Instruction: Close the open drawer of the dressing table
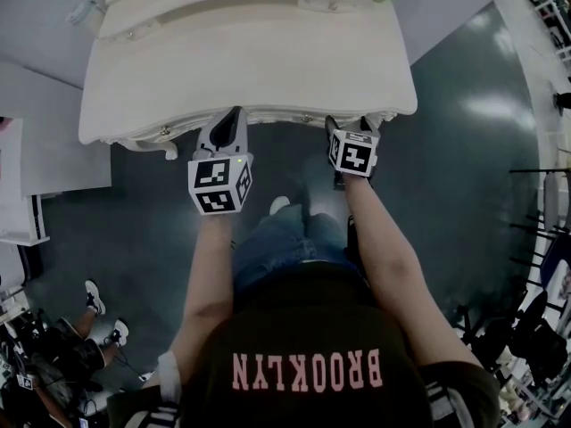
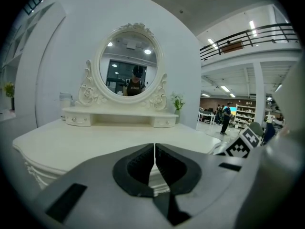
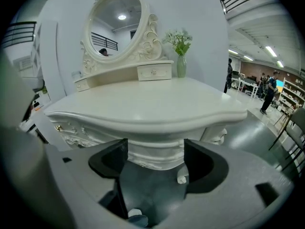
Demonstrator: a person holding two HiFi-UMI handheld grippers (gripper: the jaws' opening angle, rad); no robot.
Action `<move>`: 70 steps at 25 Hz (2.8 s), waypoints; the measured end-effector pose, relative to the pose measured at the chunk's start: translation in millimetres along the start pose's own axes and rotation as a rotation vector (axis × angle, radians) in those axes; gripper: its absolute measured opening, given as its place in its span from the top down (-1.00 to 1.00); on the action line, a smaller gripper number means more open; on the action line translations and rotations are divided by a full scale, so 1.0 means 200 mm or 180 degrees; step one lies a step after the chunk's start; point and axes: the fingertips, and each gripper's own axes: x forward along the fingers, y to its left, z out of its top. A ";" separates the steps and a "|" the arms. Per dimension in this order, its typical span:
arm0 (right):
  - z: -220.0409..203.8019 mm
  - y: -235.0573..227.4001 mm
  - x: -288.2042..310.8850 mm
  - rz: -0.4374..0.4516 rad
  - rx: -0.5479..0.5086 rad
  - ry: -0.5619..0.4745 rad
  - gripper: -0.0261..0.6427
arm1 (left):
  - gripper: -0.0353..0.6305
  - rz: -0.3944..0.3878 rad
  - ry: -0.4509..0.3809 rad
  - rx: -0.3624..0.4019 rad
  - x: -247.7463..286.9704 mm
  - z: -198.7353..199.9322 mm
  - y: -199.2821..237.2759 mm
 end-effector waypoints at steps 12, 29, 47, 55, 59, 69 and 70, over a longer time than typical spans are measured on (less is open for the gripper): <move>0.02 0.02 -0.25 0.0301 -0.0128 -0.0031 -0.06 | 0.87 0.0067 -0.0104 -0.0038 -0.18 0.08 -0.15; 0.19 0.03 -0.54 0.0630 -0.0142 -0.0277 0.83 | 0.87 0.0167 -0.0256 0.0025 -0.34 0.23 -0.28; 0.51 0.08 -0.94 0.1159 -0.0477 -0.0939 0.93 | 0.87 0.0018 -0.0586 0.0395 -0.40 0.51 -0.41; 0.74 0.05 -1.23 0.1044 -0.0820 -0.1633 0.93 | 0.87 -0.0047 -0.0769 0.0591 -0.41 0.66 -0.50; 0.82 0.02 -1.34 0.0971 -0.0890 -0.1866 0.93 | 0.87 -0.0079 -0.0878 0.0666 -0.43 0.74 -0.55; 0.90 -0.03 -1.49 0.0851 -0.0819 -0.2160 0.93 | 0.87 -0.0088 -0.1147 0.0752 -0.52 0.91 -0.56; 0.91 -0.03 -1.50 0.0841 -0.0826 -0.2181 0.93 | 0.87 -0.0089 -0.1142 0.0753 -0.52 0.91 -0.56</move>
